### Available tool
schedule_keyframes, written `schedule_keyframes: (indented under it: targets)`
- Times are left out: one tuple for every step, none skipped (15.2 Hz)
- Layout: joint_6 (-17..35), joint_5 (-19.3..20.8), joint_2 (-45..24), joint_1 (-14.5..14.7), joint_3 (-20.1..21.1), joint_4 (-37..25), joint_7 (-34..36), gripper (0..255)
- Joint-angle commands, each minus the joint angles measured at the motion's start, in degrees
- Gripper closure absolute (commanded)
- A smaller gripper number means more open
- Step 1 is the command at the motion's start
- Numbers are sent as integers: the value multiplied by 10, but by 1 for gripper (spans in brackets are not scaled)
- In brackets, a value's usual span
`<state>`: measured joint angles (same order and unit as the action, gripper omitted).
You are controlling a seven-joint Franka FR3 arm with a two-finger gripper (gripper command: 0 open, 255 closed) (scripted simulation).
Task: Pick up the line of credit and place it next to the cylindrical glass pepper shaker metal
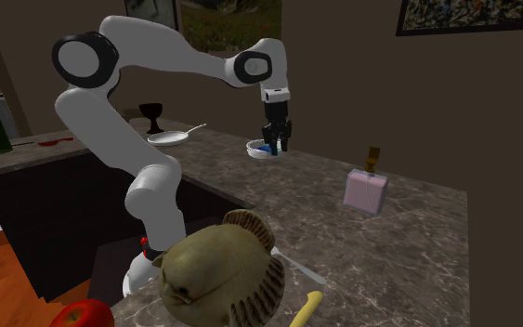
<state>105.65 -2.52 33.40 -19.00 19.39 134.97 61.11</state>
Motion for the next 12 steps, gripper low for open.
schedule_keyframes:
  targets:
    - [-15,1,-1,-1,-1,-16,-1,255]
    - [-23,2,-1,-1,-2,-24,-2,255]
    - [-30,2,-2,-2,-3,-32,-2,255]
    - [-38,3,-2,-2,-4,-40,-3,255]
    - [-45,3,-3,-3,-5,-48,-4,255]
    - [-53,4,-3,-3,-5,-56,-4,255]
    - [-60,5,-4,-4,-6,-64,-5,255]
    - [-68,5,-5,-4,-7,-72,-6,255]
    - [-75,6,-6,-5,-7,-81,-6,255]
    - [-83,6,-7,-5,-8,-89,-7,255]
    - [-90,7,-8,-6,-9,-98,-7,255]
    - [-94,7,-9,-6,-9,-102,-8,255]
